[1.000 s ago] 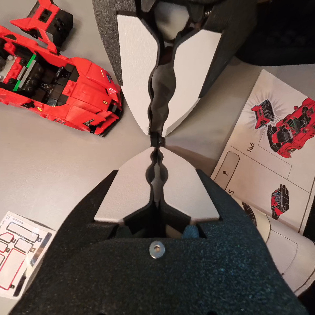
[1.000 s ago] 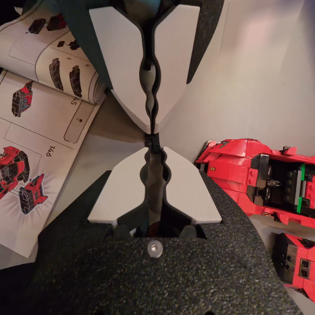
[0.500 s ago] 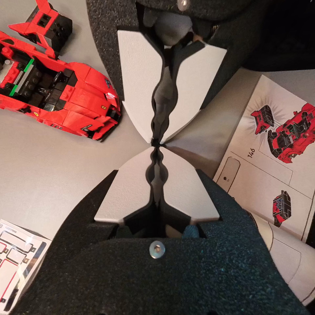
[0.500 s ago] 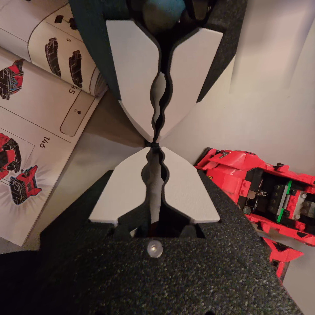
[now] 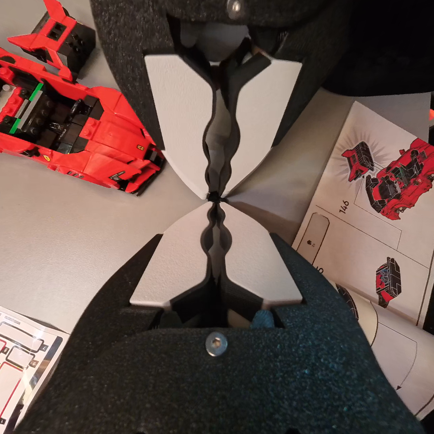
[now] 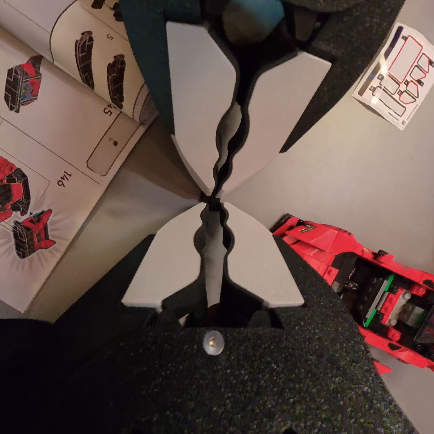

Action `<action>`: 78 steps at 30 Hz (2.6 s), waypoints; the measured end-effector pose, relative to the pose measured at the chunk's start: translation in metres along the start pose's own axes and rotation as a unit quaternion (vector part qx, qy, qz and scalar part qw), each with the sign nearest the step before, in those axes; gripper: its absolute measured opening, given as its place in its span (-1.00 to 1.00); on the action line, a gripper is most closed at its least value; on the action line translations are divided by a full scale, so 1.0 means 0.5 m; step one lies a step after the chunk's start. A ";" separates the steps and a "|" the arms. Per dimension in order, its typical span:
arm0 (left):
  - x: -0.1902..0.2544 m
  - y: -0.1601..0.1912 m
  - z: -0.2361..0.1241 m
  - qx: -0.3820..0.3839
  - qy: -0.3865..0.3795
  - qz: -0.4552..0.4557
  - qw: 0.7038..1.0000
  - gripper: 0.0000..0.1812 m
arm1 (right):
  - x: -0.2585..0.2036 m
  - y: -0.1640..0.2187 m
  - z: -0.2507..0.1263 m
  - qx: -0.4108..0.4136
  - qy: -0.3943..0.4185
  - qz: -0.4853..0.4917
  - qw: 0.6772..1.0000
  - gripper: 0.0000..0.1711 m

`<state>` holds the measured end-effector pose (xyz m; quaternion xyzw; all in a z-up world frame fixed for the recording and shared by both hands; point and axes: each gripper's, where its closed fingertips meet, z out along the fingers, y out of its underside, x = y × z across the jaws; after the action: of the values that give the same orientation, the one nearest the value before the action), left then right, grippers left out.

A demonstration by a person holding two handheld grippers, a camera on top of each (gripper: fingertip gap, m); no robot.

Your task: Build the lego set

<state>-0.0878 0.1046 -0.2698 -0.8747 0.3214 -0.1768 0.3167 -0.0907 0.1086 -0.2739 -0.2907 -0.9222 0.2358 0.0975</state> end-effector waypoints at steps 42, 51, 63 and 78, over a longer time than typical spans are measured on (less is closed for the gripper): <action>-0.038 0.006 -0.165 0.068 -0.046 -0.047 0.996 -1.00 | -0.008 0.003 0.001 0.017 0.030 0.048 0.998 -0.76; -0.030 0.144 -0.235 0.037 -0.068 -0.091 0.993 -0.76 | 0.000 -0.037 0.025 0.021 0.067 0.091 0.993 -0.81; -0.026 0.170 -0.158 -0.009 -0.039 -0.051 0.998 -0.74 | 0.035 -0.105 0.064 0.018 0.074 0.106 0.991 -0.81; -0.015 0.161 -0.138 0.003 -0.025 -0.031 0.999 -0.83 | 0.030 -0.121 0.072 0.021 0.059 0.081 0.995 -0.81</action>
<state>-0.1651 0.0316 -0.2733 -0.8877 0.2852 -0.1652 0.3214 -0.1437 0.0603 -0.2748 -0.3753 -0.8832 0.2450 0.1381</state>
